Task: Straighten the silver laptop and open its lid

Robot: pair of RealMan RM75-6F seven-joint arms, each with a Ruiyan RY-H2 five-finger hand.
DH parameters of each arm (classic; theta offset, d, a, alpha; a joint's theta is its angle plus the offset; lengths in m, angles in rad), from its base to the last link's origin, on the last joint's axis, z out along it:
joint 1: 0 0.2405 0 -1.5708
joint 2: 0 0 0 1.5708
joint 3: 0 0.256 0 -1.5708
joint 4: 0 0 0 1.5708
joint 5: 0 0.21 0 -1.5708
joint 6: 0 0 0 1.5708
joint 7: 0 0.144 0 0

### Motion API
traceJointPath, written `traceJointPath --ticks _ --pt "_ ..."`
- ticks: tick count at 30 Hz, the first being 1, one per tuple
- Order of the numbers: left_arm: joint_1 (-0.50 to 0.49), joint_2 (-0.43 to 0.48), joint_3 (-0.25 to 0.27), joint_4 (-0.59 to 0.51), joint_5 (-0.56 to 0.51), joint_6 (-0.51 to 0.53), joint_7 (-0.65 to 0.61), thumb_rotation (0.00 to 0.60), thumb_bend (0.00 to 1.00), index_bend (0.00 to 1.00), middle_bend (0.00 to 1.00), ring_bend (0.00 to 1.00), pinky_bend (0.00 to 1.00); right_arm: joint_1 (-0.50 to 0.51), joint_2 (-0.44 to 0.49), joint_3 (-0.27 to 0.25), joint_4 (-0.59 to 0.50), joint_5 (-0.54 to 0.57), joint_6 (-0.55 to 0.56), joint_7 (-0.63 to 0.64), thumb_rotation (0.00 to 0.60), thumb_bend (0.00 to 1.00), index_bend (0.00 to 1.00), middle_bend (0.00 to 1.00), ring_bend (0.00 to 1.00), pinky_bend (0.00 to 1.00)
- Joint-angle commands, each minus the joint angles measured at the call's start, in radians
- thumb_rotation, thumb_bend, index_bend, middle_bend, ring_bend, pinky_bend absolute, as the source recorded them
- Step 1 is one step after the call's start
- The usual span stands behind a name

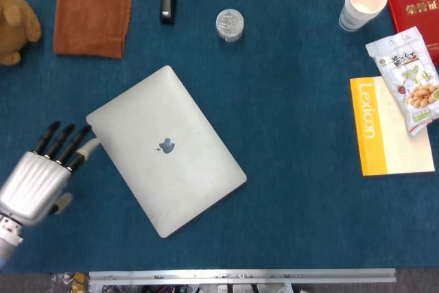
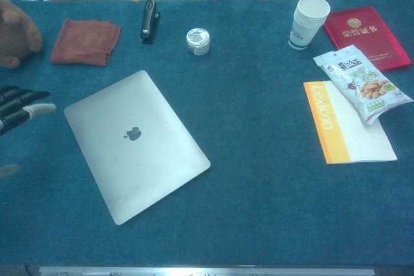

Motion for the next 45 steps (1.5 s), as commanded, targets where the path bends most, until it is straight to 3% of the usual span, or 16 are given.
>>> traceJointPath --ticks 1,11,24,45 --pt "0.007 -0.037 0.007 0.003 0.003 0.003 0.007 0.6 0.17 0.0 0.0 0.0 0.0 0.003 0.0 0.002 0.011 0.005 -0.004 0.01 0.6 0.27 0.0 0.02 0.0 0.06" --pt "-0.013 -0.132 0.018 0.003 0.002 -0.053 0.054 0.6 0.17 0.0 0.0 0.0 0.0 0.007 -0.005 0.001 0.053 0.02 -0.018 0.055 0.6 0.27 0.0 0.02 0.0 0.06" --pt "-0.04 -0.253 0.007 0.09 -0.018 -0.091 0.083 0.6 0.17 0.0 0.0 0.0 0.0 -0.001 0.01 -0.001 0.068 0.029 -0.01 0.079 0.6 0.27 0.0 0.02 0.0 0.06" --pt "-0.054 -0.314 0.023 0.123 -0.058 -0.105 0.068 0.6 0.17 0.0 0.0 0.0 0.0 -0.011 0.029 0.0 0.078 0.04 -0.002 0.113 0.6 0.27 0.0 0.02 0.0 0.06"
